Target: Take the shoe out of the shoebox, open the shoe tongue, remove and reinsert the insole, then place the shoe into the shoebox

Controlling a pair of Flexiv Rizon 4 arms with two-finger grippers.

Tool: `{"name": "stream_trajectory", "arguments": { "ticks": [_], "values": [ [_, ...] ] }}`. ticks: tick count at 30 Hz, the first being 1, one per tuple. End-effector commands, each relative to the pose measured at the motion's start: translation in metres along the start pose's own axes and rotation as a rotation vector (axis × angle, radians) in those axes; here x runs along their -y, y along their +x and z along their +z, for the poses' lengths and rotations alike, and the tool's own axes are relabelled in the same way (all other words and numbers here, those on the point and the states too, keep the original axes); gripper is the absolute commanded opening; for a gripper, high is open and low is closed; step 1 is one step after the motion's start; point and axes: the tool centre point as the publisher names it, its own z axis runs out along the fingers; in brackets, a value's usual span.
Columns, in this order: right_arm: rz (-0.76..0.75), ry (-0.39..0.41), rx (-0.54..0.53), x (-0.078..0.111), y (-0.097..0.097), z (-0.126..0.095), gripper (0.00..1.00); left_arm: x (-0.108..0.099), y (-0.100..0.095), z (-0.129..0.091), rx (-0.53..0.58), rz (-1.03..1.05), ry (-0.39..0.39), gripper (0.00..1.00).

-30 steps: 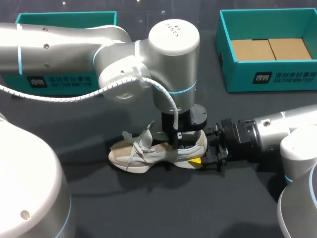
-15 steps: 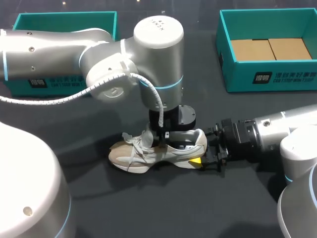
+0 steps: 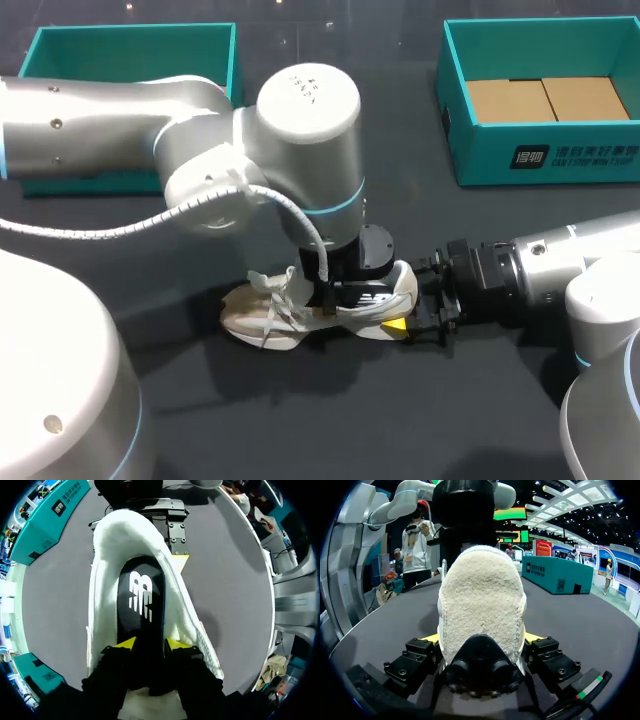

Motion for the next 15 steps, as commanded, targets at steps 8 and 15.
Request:
{"name": "stream_trajectory", "arguments": {
  "ticks": [8,15],
  "values": [
    [0.001,0.002,0.001,0.000,0.001,0.001,0.00,0.017,-0.009,0.030,0.107,-0.045,-0.011,0.34],
    [0.001,0.002,0.001,0.000,0.001,0.001,0.00,0.018,-0.028,0.037,0.138,-0.093,-0.034,0.19]
  ]
}}
